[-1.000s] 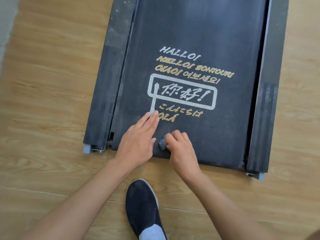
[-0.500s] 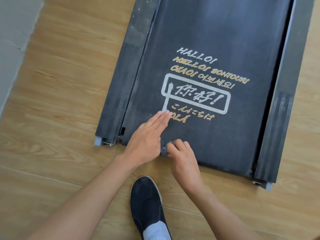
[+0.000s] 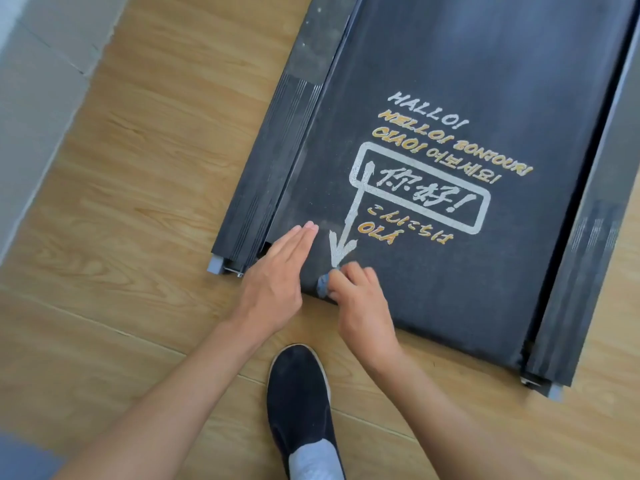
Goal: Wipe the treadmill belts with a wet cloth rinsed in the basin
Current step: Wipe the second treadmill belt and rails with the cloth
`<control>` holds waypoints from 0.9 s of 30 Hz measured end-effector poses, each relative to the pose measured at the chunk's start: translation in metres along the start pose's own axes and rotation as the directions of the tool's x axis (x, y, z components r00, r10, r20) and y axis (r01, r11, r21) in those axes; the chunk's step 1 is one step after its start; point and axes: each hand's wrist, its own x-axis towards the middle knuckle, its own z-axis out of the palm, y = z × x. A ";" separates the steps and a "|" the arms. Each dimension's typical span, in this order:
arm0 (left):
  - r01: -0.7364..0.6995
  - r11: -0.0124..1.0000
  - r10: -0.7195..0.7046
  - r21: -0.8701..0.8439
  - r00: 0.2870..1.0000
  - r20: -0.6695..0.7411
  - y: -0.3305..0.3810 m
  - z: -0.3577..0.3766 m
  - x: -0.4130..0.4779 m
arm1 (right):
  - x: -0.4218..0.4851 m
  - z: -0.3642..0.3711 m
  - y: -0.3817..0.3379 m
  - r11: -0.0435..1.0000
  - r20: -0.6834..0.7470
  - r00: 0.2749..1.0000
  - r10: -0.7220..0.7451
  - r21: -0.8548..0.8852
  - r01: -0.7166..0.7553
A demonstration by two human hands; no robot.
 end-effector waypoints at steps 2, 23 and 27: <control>0.021 1.000 -0.021 -0.016 1.000 0.001 0.001 -0.002 0.000 | 0.003 -0.001 0.007 0.998 0.052 0.997 -0.056 -0.014 0.057; 0.129 0.946 -0.127 -0.297 0.992 0.023 -0.009 -0.023 0.008 | 0.086 -0.018 0.010 0.992 -0.129 0.984 0.122 0.054 -0.116; 0.063 0.989 -0.079 -0.137 0.990 -0.116 -0.009 -0.021 -0.003 | 0.110 -0.017 -0.001 0.993 -0.138 0.983 0.118 0.006 -0.118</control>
